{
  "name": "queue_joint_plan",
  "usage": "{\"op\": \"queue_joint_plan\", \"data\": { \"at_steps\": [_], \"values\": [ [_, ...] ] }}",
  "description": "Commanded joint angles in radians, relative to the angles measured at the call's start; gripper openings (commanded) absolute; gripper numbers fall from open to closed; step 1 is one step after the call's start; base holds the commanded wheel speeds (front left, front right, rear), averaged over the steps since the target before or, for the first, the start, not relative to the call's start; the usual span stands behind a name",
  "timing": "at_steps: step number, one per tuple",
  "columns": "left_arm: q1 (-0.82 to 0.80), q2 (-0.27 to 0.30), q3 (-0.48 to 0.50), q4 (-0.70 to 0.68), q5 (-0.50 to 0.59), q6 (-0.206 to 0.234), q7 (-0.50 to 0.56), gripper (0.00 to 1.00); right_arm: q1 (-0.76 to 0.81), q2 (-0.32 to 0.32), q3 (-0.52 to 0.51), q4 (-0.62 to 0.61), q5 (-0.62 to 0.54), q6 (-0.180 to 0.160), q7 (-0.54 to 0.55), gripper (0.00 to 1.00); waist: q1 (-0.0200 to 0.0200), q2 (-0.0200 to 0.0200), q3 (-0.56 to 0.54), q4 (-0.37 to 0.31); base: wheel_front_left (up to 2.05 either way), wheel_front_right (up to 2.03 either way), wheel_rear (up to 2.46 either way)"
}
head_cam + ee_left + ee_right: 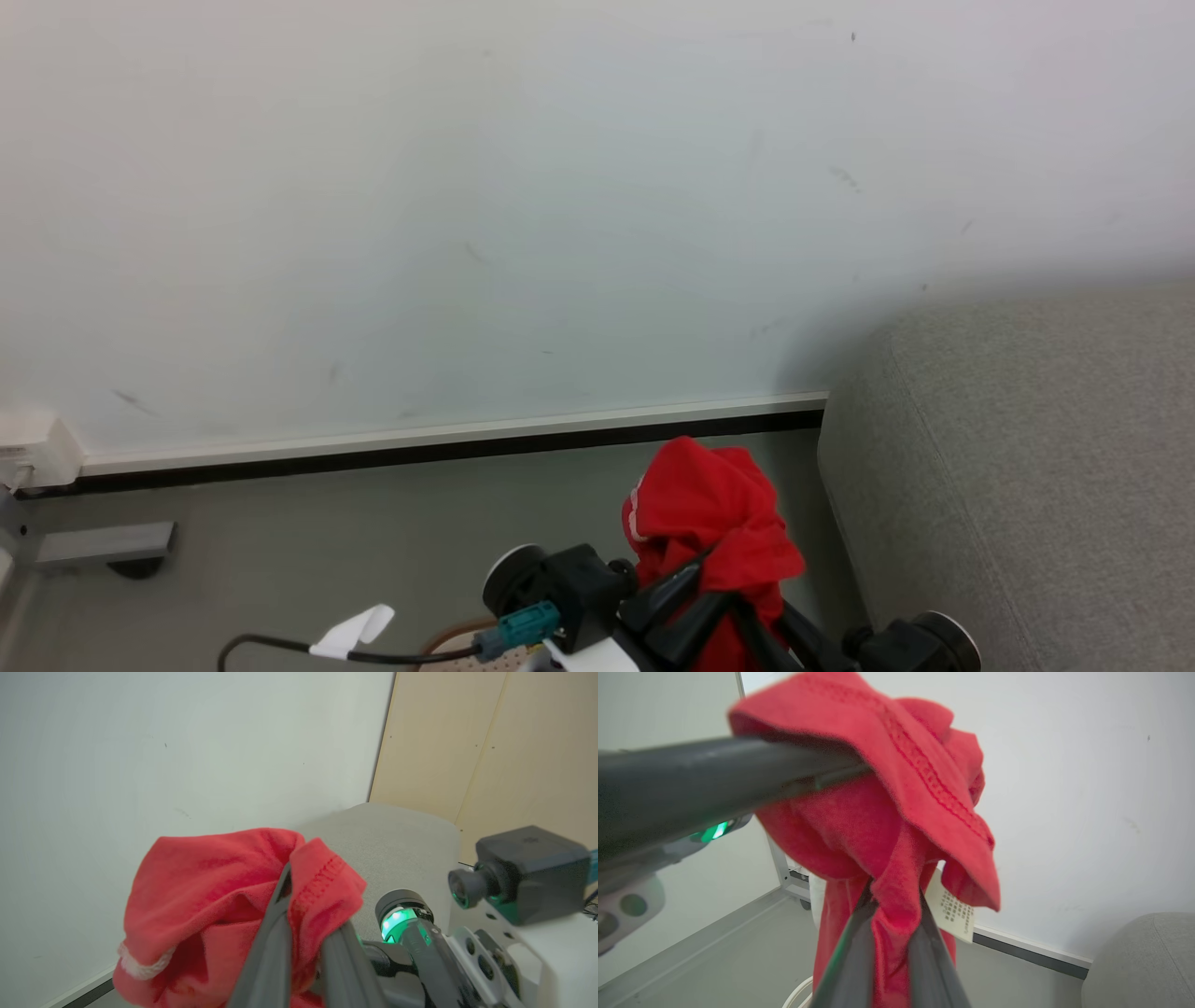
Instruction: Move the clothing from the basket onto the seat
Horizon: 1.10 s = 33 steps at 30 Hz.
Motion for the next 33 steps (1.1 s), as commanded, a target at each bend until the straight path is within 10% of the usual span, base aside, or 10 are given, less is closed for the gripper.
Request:
{"op": "queue_joint_plan", "data": {
  "at_steps": [1,6,8,9,10,33],
  "values": [
    [-0.009,0.013,0.000,-0.006,-0.014,-0.003,-0.003,0.00,-0.011,-0.010,0.002,0.002,0.012,-0.002,0.001,0.00,-0.0001,0.0000,0.001,-0.010,0.00,0.00,0.00],
    [-0.011,0.020,0.007,0.005,-0.010,0.010,-0.015,0.09,0.000,-0.022,-0.028,-0.005,0.025,-0.002,0.001,0.00,-0.0001,0.0000,0.005,-0.029,0.00,0.00,0.00],
    [-0.010,0.022,0.007,0.015,0.000,0.017,-0.020,0.49,0.007,-0.030,-0.047,-0.010,0.027,-0.002,0.001,0.00,-0.0001,0.0000,0.007,-0.037,0.00,0.00,0.00],
    [-0.009,0.021,0.009,0.018,0.001,0.022,-0.029,0.93,0.010,-0.033,-0.056,-0.012,0.029,-0.002,0.001,0.00,-0.0001,0.0000,0.008,-0.041,0.00,0.00,0.00],
    [-0.008,0.022,0.010,0.025,0.004,0.026,-0.031,1.00,0.012,-0.035,-0.067,-0.014,0.029,-0.002,0.001,0.00,-0.0001,0.0000,0.010,-0.046,0.00,0.00,0.00],
    [-0.022,0.001,-0.011,0.136,0.021,0.054,-0.108,1.00,0.032,-0.098,-0.284,-0.110,-0.014,-0.002,0.001,0.00,-0.0001,0.0000,0.095,-0.337,0.00,0.00,0.00]
  ]
}}
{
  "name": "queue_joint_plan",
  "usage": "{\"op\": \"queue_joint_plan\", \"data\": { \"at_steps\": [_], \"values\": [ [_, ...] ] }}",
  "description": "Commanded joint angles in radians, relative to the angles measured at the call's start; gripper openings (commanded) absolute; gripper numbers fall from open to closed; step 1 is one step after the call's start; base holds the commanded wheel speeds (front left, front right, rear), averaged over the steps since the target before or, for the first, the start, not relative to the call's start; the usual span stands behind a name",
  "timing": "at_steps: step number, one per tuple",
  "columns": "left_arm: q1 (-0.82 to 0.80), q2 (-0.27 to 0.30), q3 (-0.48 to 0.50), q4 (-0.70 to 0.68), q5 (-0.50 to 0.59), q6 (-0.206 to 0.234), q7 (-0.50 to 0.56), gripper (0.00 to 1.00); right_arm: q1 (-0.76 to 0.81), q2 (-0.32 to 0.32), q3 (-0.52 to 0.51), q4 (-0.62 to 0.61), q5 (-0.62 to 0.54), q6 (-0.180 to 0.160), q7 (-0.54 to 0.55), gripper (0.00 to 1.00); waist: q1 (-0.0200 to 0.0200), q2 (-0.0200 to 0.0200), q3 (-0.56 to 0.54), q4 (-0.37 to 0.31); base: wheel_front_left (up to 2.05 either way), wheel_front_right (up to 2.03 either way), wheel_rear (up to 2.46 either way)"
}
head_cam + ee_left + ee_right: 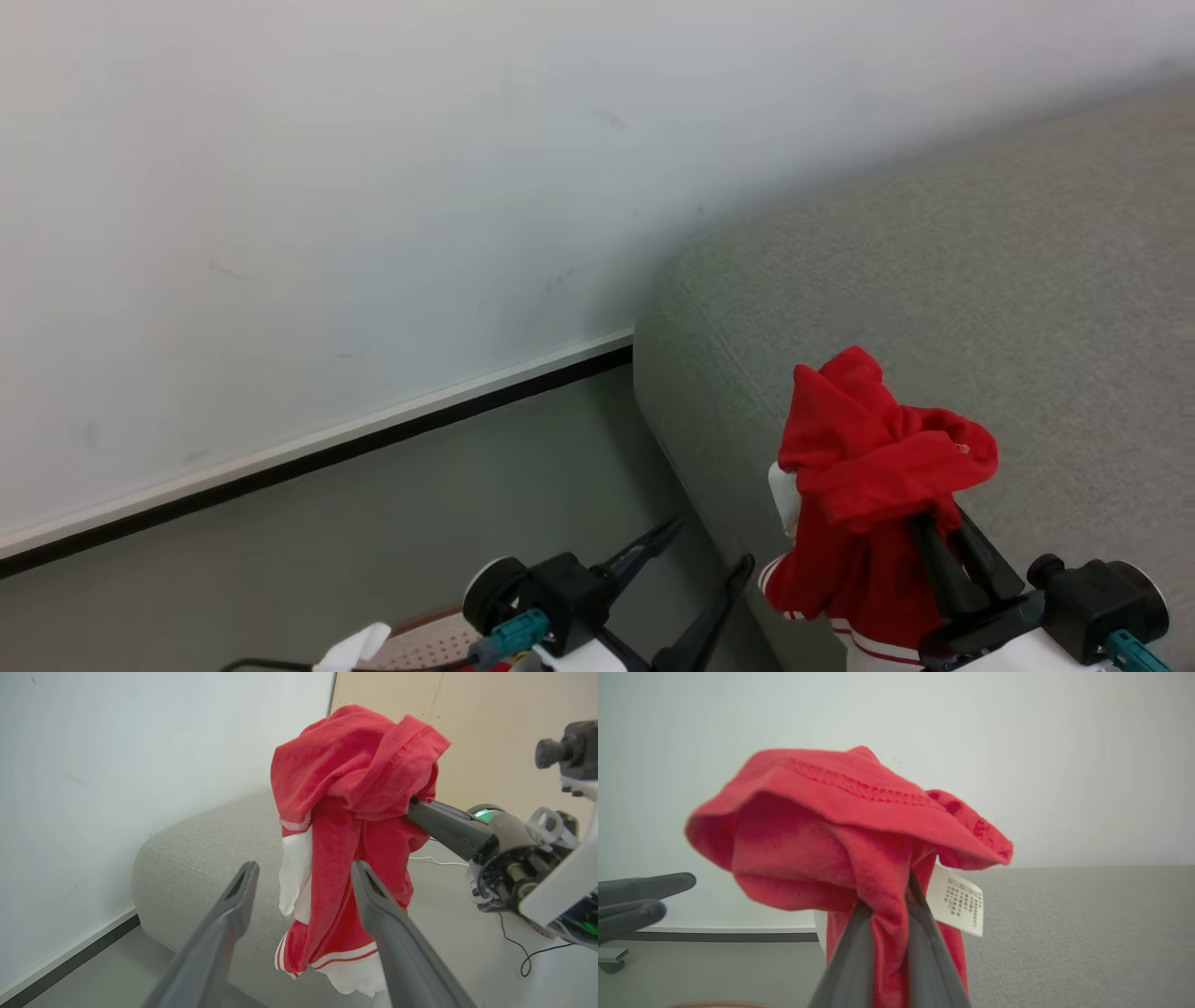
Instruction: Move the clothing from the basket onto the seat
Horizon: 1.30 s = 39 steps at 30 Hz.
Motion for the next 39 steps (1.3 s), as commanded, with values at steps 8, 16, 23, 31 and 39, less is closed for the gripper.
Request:
{"op": "queue_joint_plan", "data": {
  "at_steps": [8,16,23,31,39],
  "values": [
    [-0.024,-0.003,-0.006,0.026,0.010,0.000,-0.021,1.00,0.019,-0.018,-0.031,-0.020,-0.012,-0.002,0.000,0.00,-0.0001,0.0000,0.040,-0.055,0.00,0.00,0.00],
    [-0.065,-0.004,-0.017,0.027,0.021,-0.005,-0.013,1.00,-0.035,-0.024,-0.081,-0.035,0.001,-0.002,0.000,0.00,-0.0001,0.0000,0.105,-0.025,0.00,0.00,0.00],
    [-0.183,0.018,-0.030,0.025,0.058,-0.018,0.026,1.00,-0.220,-0.061,-0.158,-0.022,0.005,-0.002,0.000,0.00,-0.0001,0.0000,0.266,0.049,0.00,0.00,0.00],
    [-0.344,0.038,-0.024,0.039,0.102,-0.030,0.044,1.00,-0.526,-0.173,-0.207,0.075,0.006,-0.002,0.001,0.00,-0.0001,0.0000,0.435,0.128,0.00,0.00,0.00],
    [-0.433,0.023,-0.029,0.038,0.116,-0.031,0.043,1.00,-0.865,-0.345,-0.253,0.260,0.001,-0.002,0.039,0.00,-0.0001,0.0000,0.566,0.216,0.00,0.00,0.00]
  ]
}}
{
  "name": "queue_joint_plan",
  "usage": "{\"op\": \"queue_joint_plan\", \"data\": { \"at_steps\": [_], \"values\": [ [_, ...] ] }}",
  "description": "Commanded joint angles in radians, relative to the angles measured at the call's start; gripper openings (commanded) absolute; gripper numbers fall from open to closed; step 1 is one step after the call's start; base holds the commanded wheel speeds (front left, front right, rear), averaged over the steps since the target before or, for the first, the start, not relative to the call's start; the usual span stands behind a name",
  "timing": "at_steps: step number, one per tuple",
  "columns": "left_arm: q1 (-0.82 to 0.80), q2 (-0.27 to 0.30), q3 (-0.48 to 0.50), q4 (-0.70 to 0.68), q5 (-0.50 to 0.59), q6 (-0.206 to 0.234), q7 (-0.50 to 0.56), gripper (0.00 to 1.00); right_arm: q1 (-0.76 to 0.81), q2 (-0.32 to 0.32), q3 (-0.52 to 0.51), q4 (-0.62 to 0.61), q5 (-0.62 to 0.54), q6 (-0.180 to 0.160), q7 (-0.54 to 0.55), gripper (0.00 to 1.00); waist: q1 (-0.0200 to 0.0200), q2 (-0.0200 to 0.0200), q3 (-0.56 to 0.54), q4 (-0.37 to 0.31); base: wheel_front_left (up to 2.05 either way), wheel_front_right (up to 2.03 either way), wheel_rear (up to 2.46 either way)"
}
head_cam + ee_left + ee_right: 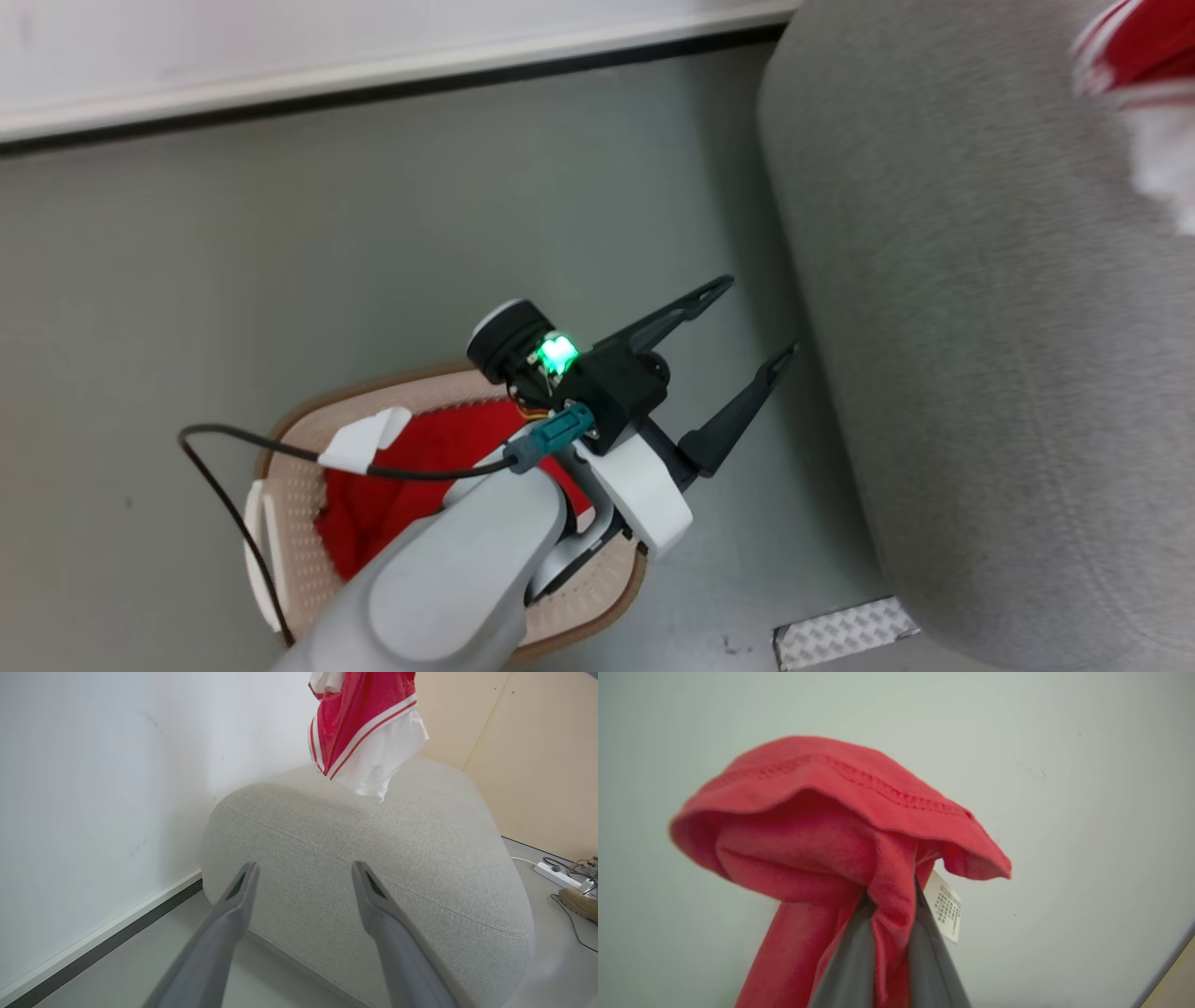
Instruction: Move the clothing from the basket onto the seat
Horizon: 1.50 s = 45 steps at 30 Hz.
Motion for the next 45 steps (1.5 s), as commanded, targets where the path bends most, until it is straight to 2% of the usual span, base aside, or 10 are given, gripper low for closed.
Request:
{"op": "queue_joint_plan", "data": {
  "at_steps": [1,6,9,14,22,23,24,34,40,45],
  "values": [
    [-0.018,0.000,0.001,-0.002,0.005,0.001,-0.001,1.00,-0.041,-0.023,-0.011,0.019,-0.008,-0.002,0.000,0.00,-0.0003,0.0000,0.066,0.060,0.00,0.00,0.00],
    [-0.037,0.007,-0.006,-0.014,0.015,0.005,0.005,1.00,-0.186,-0.107,-0.055,0.153,-0.022,-0.002,0.015,0.00,-0.0003,0.0000,0.117,0.090,0.00,0.00,0.00],
    [-0.040,0.015,-0.009,-0.023,0.018,0.008,0.009,1.00,-0.222,-0.127,-0.072,0.244,-0.022,-0.002,0.012,0.00,-0.0003,0.0000,0.137,0.100,0.00,0.00,0.00],
    [-0.038,0.023,-0.011,-0.039,0.017,0.018,0.022,1.00,-0.196,-0.094,-0.112,0.417,-0.021,-0.002,-0.003,0.00,-0.0003,0.0000,0.157,0.111,0.00,0.00,0.00],
    [-0.014,0.027,-0.022,-0.047,0.007,0.029,0.026,1.00,-0.181,-0.022,-0.161,0.682,-0.091,-0.002,0.000,0.00,-0.0003,0.0000,0.159,0.118,0.00,0.00,0.00],
    [-0.012,0.027,-0.023,-0.046,0.005,0.030,0.025,1.00,-0.182,-0.010,-0.158,0.702,-0.095,-0.002,0.003,0.32,-0.0003,0.0000,0.155,0.118,0.00,0.00,0.00],
    [-0.008,0.028,-0.022,-0.045,0.001,0.032,0.023,1.00,-0.183,0.000,-0.157,0.723,-0.096,-0.002,0.011,1.00,-0.0003,0.0000,0.150,0.116,0.00,0.00,0.00],
    [0.033,0.042,-0.005,-0.028,-0.032,0.052,0.001,1.00,-0.131,0.020,-0.079,0.756,-0.155,-0.002,-0.025,1.00,-0.0003,0.0000,0.049,0.085,0.00,0.00,0.00],
    [0.075,0.046,0.002,-0.009,-0.058,0.060,-0.019,1.00,-0.041,0.021,-0.025,0.716,-0.138,-0.002,-0.036,1.00,-0.0003,0.0000,-0.035,0.078,0.00,0.00,0.00],
    [0.129,0.057,0.018,0.006,-0.090,0.080,-0.038,1.00,0.074,0.012,0.000,0.627,-0.106,-0.002,-0.043,1.00,-0.0003,0.0000,-0.118,0.083,0.00,0.00,0.00]
  ]
}}
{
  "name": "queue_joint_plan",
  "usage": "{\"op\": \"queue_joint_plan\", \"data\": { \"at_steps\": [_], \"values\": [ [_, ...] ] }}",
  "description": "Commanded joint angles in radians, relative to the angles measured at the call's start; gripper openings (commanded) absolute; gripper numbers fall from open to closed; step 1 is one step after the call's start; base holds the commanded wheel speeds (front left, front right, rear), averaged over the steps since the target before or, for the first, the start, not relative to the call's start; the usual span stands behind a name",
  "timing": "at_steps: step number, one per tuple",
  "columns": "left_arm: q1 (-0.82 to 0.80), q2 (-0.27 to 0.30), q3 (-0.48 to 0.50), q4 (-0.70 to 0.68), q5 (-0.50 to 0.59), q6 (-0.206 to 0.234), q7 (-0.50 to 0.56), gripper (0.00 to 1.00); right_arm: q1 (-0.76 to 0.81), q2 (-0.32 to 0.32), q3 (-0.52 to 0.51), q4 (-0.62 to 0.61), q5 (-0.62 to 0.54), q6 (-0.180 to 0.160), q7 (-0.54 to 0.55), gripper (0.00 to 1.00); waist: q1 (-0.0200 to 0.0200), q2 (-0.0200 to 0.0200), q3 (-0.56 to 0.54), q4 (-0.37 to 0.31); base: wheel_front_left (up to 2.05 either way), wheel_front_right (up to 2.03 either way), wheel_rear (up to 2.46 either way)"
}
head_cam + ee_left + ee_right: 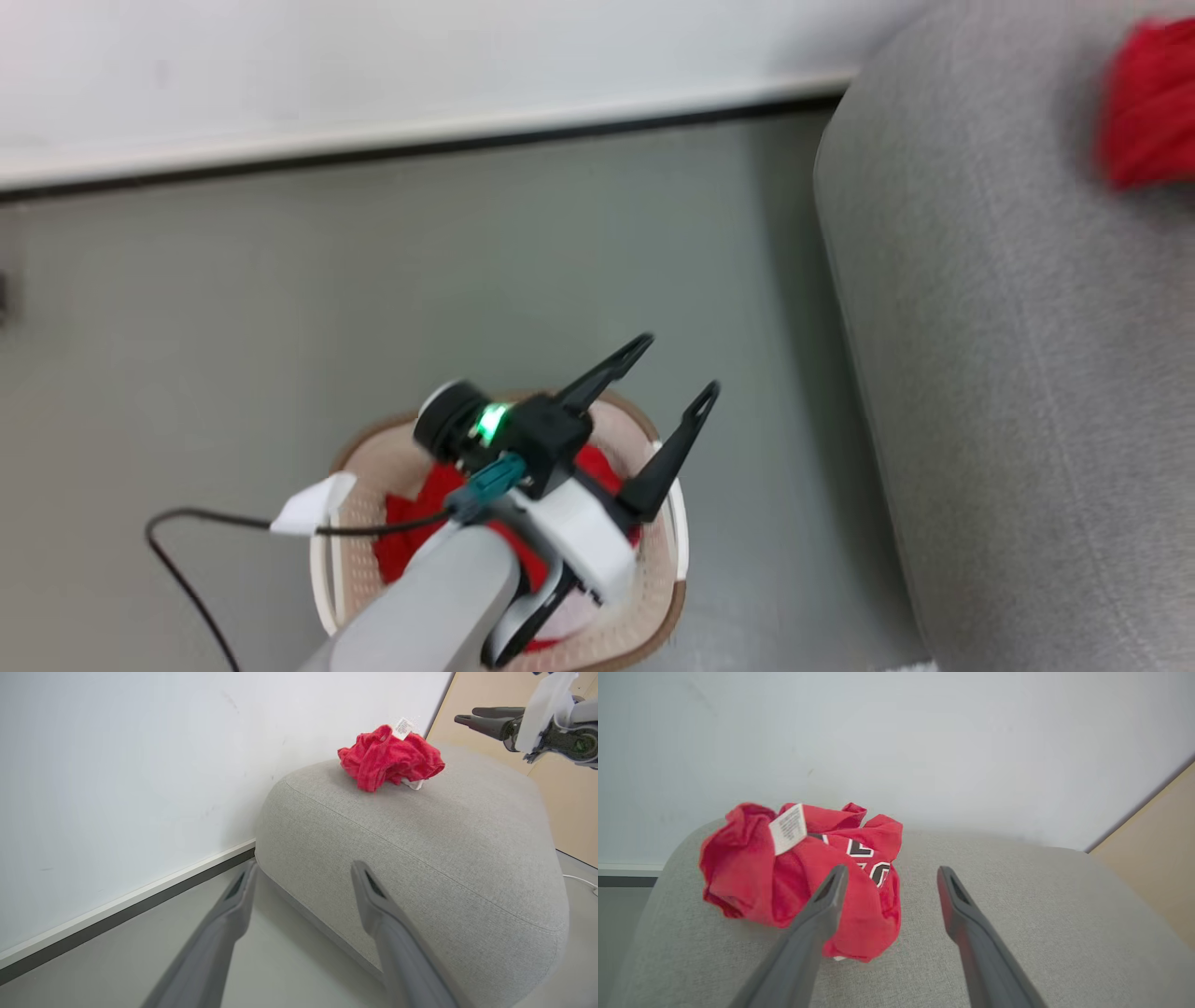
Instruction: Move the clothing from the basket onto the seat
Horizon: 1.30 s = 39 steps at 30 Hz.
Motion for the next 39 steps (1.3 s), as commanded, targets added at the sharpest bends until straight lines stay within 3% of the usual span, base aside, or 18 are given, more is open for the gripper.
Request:
{"op": "queue_joint_plan", "data": {
  "at_steps": [1,9,19,24,32,39],
  "values": [
    [0.029,0.013,0.007,0.005,-0.020,0.008,-0.010,1.00,0.046,-0.011,-0.007,-0.043,0.012,-0.002,-0.004,1.00,0.0002,0.0000,-0.061,0.004,0.00,0.00,0.00],
    [0.153,0.042,0.061,0.017,-0.073,0.058,-0.039,1.00,0.333,0.035,-0.122,-0.349,0.013,-0.002,-0.004,1.00,0.0002,0.0000,-0.200,0.037,0.00,0.00,0.00],
    [0.331,0.079,0.162,-0.003,-0.097,0.128,-0.052,1.00,0.689,0.213,-0.227,-0.669,-0.068,-0.002,-0.005,1.00,0.0002,0.0000,-0.343,0.108,0.00,0.00,0.00],
    [0.422,0.093,0.238,-0.039,-0.069,0.157,-0.052,1.00,0.806,0.294,-0.197,-0.747,-0.100,-0.002,-0.004,1.00,0.0002,0.0000,-0.396,0.140,0.00,0.00,0.00],
    [0.550,0.060,0.389,-0.087,-0.004,0.187,-0.052,1.00,0.941,0.407,-0.152,-0.798,-0.108,-0.002,-0.004,1.00,0.0002,0.0000,-0.445,0.171,0.00,0.00,0.00],
    [0.645,0.009,0.512,-0.089,0.063,0.150,-0.052,1.00,1.030,0.463,-0.125,-0.789,-0.146,-0.002,-0.005,1.00,0.0002,0.0000,-0.468,0.179,0.00,0.00,0.00]
  ]
}}
